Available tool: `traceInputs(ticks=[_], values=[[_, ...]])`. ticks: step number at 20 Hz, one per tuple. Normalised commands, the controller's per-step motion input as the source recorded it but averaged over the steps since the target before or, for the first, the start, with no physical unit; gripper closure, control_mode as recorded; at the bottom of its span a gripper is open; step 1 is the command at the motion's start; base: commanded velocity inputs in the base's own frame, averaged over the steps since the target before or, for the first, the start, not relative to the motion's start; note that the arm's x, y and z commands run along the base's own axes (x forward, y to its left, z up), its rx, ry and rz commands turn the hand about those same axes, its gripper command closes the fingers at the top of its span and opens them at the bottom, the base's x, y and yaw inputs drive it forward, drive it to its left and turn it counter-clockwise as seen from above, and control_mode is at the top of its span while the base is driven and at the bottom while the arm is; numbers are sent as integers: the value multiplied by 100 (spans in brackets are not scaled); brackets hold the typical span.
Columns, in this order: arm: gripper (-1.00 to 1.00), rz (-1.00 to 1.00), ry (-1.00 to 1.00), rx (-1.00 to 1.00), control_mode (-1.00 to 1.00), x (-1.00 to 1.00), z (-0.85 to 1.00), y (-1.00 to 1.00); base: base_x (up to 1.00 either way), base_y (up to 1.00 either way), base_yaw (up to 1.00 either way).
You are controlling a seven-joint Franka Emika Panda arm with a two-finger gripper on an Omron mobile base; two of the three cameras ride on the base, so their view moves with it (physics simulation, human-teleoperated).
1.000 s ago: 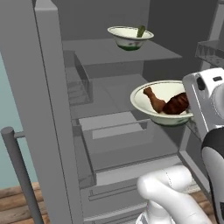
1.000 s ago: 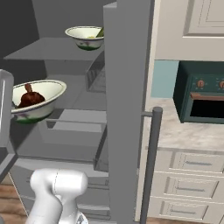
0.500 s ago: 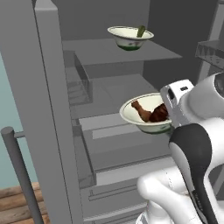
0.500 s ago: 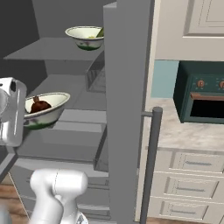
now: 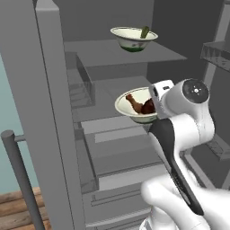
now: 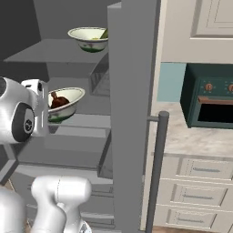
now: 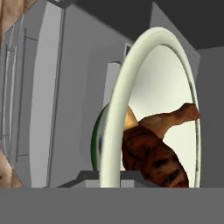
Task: Place the bowl with the squash and lemon on the top shelf of the fridge. Place the bowl with the steak and chicken drumstick on the second highest shelf of the fridge.
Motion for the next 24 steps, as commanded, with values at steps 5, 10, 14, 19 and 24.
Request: traceInputs(ticks=[5, 10, 14, 19, 24], values=[[100, -18, 19, 0, -100, 100, -1, 0, 0, 0, 0], [100, -7, 2, 0, -100, 100, -20, 0, 0, 0, 0], [100, 0, 0, 0, -100, 100, -52, 0, 0, 0, 0], [100, 0, 0, 2, -100, 98, -61, 0, 0, 0, 0], [100, 0, -1, 3, -100, 95, -41, 0, 0, 0, 0]])
